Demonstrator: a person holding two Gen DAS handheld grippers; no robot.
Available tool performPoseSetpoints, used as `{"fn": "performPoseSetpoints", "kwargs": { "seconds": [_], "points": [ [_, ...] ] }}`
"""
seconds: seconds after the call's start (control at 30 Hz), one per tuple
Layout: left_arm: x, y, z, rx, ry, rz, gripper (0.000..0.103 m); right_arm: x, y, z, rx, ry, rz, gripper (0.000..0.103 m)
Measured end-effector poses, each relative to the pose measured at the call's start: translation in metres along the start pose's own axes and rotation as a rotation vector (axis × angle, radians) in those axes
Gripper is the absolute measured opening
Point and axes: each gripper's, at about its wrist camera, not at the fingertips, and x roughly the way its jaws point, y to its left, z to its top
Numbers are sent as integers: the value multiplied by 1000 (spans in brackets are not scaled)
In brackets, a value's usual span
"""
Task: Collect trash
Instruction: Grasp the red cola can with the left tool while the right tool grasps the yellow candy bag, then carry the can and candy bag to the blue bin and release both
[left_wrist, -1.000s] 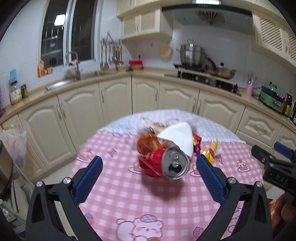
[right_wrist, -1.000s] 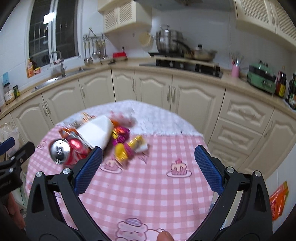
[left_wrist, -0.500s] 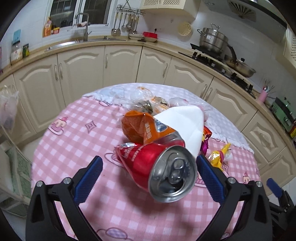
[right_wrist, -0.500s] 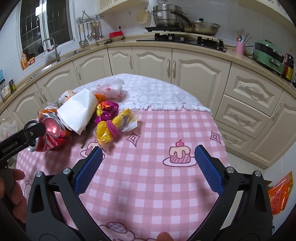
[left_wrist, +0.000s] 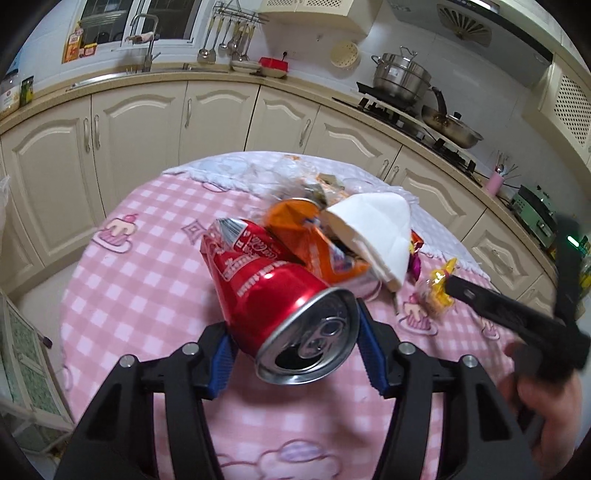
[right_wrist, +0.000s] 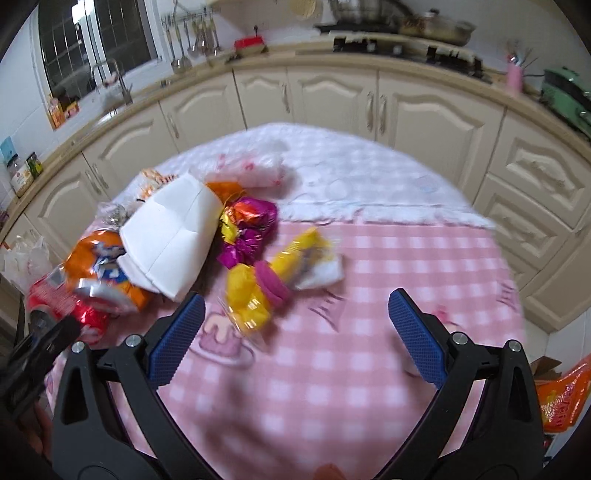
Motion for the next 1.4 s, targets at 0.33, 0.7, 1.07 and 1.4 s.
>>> {"fn": "performPoseSetpoints", "kwargs": {
  "seconds": [0.33,0.7,1.07,1.4],
  "points": [
    [-27,26,-19,45,-62,-13,57,10,0,-11,16,34,43,44],
    [-70,18,-41,108,-173,-7,57,-45,-16,-38,-18,-93,116,43],
    [-86,-63,-32,262,-235,-162,57,-103,-61,-49,22,-214,135,43],
    [-70,-232,-51,428,-190,-512,57,-178,-225,-87,225,-299,-55,44]
  ]
}}
